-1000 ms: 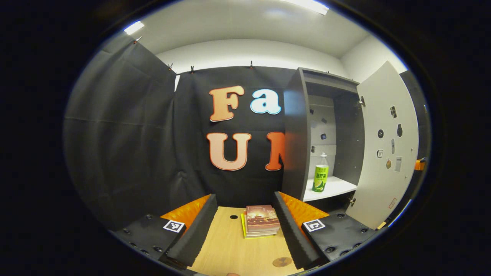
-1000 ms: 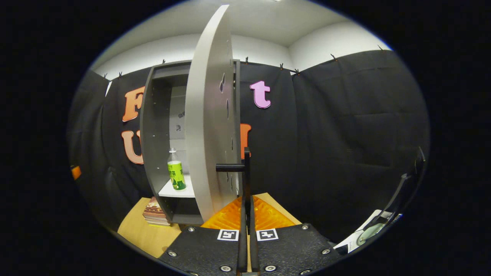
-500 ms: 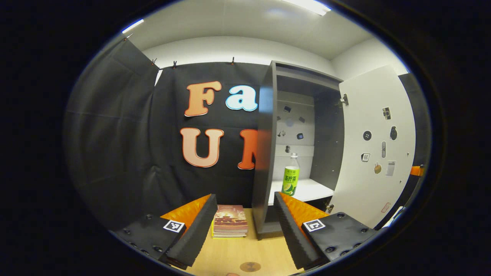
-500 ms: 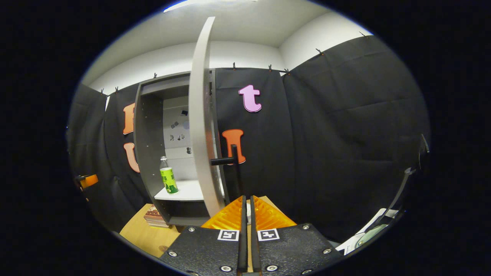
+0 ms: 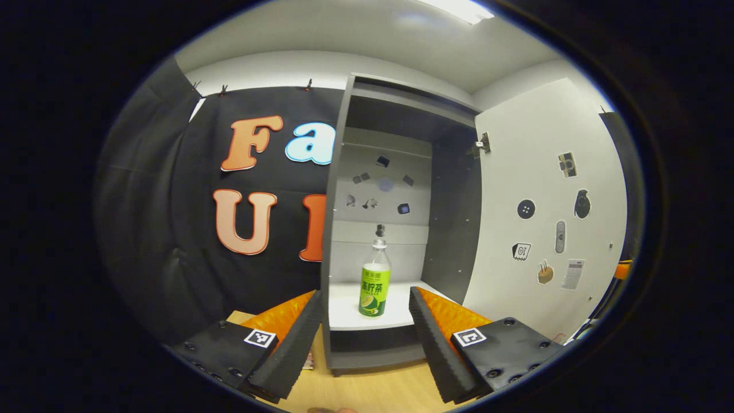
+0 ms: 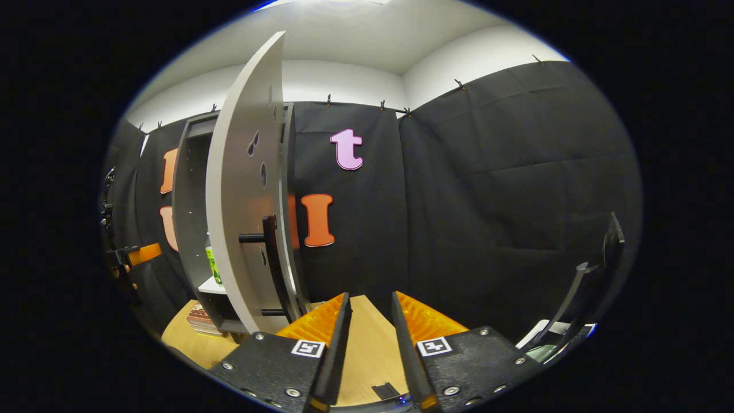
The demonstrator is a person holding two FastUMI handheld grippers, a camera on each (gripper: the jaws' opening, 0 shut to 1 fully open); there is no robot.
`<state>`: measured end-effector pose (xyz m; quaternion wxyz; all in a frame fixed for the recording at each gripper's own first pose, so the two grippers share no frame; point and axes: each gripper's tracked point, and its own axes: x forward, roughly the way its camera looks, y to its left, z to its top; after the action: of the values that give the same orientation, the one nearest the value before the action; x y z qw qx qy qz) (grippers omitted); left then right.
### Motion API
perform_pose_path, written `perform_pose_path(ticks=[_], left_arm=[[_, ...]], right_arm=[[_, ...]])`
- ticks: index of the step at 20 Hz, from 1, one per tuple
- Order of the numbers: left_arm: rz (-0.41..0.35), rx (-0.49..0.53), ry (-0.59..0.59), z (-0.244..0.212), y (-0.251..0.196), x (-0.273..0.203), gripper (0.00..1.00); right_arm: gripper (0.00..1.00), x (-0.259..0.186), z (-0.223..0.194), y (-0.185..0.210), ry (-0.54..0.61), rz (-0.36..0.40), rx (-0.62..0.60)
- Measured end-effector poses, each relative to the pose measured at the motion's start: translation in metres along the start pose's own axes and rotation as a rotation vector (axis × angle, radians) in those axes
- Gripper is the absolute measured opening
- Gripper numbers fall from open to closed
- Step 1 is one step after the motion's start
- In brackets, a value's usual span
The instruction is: Open the cabinet door with the right hand, grasp the bottle in the cabinet with the left hand and place it on the coaster, then close the cabinet door with the right hand.
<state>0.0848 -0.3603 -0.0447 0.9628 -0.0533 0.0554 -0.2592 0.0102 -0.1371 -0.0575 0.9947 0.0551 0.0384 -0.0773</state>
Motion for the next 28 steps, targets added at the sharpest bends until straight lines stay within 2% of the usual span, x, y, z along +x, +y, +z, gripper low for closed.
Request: perform_pose_path(ticks=[2,3,4,5,7,8,10,11,16,20,24,25,28], left_arm=[[-0.001,0.013,0.008,-0.004,-0.008,0.028,0.93],[0.015,0.033,0.013,-0.006,-0.008,0.040,0.96],[0.020,0.056,0.006,-0.003,-0.011,0.052,0.96],[0.025,0.071,0.002,-0.003,-0.013,0.064,1.00],[0.025,0.090,0.012,-0.009,-0.016,0.087,0.93],[0.024,0.088,0.019,-0.011,-0.016,0.096,0.93],[0.028,0.083,0.025,-0.017,-0.016,0.118,0.94],[0.032,0.084,0.028,-0.021,-0.014,0.129,0.97],[0.038,0.080,0.069,-0.043,-0.012,0.174,0.94],[0.061,0.102,0.097,-0.061,-0.003,0.202,1.00],[0.056,0.081,0.119,-0.073,-0.001,0.217,0.94],[0.058,0.075,0.129,-0.076,0.001,0.220,0.97],[0.069,0.078,0.153,-0.085,0.006,0.224,0.94]], right_arm=[[0.60,0.004,-0.004,-0.001,0.005,-0.005,-0.009],[0.60,0.004,-0.005,-0.006,0.007,-0.013,-0.010],[0.76,0.005,-0.007,-0.009,0.011,-0.020,-0.010],[0.85,0.005,-0.008,-0.011,0.014,-0.028,-0.010],[0.89,0.008,-0.013,-0.014,0.023,-0.042,-0.006],[0.93,0.009,-0.014,-0.015,0.028,-0.050,-0.003],[0.93,0.014,-0.013,-0.023,0.028,-0.071,0.001],[0.93,0.020,-0.012,-0.029,0.026,-0.081,0.003],[0.93,0.026,-0.014,-0.039,0.029,-0.111,0.017],[0.93,0.033,-0.020,-0.046,0.041,-0.132,0.020],[0.93,0.041,-0.024,-0.051,0.051,-0.154,0.043],[0.93,0.039,-0.026,-0.053,0.053,-0.158,0.050],[0.93,0.037,-0.029,-0.056,0.057,-0.160,0.070]])
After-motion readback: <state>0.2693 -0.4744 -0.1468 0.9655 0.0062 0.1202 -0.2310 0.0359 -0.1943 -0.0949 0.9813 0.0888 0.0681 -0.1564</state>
